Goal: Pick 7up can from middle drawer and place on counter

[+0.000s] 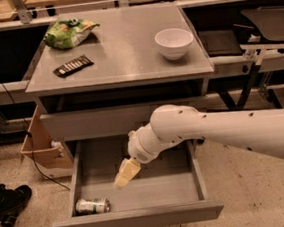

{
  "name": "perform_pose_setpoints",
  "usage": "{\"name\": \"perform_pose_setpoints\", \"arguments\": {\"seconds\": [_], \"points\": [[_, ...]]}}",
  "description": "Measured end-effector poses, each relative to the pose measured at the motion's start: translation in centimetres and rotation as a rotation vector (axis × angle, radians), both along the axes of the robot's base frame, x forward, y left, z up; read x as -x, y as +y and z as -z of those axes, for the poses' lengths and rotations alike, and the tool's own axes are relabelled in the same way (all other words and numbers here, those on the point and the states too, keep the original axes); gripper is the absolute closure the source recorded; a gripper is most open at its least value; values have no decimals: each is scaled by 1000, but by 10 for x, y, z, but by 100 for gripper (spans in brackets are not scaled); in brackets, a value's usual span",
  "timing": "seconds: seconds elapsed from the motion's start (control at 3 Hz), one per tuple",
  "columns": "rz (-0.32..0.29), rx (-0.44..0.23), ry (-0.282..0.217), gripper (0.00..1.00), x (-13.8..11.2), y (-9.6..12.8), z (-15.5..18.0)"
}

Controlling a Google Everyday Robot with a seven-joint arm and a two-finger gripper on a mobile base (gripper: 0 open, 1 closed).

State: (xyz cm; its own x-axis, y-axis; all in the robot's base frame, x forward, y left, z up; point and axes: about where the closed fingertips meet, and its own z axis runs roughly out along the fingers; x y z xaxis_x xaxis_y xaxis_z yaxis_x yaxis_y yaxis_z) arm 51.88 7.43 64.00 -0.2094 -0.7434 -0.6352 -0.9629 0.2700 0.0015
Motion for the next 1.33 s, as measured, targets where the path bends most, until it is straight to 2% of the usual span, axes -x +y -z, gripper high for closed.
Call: {"name": "perform_pose_setpoints", "arguments": {"seconds": [0.33, 0.67, 1.0, 1.33], "points": [[0, 0, 0, 0, 0, 0, 0], [-14, 1, 13, 0, 2, 10, 21], [-26, -3, 47, 0, 3, 34, 71], [-21, 31, 66, 0, 0, 55, 127]]}}
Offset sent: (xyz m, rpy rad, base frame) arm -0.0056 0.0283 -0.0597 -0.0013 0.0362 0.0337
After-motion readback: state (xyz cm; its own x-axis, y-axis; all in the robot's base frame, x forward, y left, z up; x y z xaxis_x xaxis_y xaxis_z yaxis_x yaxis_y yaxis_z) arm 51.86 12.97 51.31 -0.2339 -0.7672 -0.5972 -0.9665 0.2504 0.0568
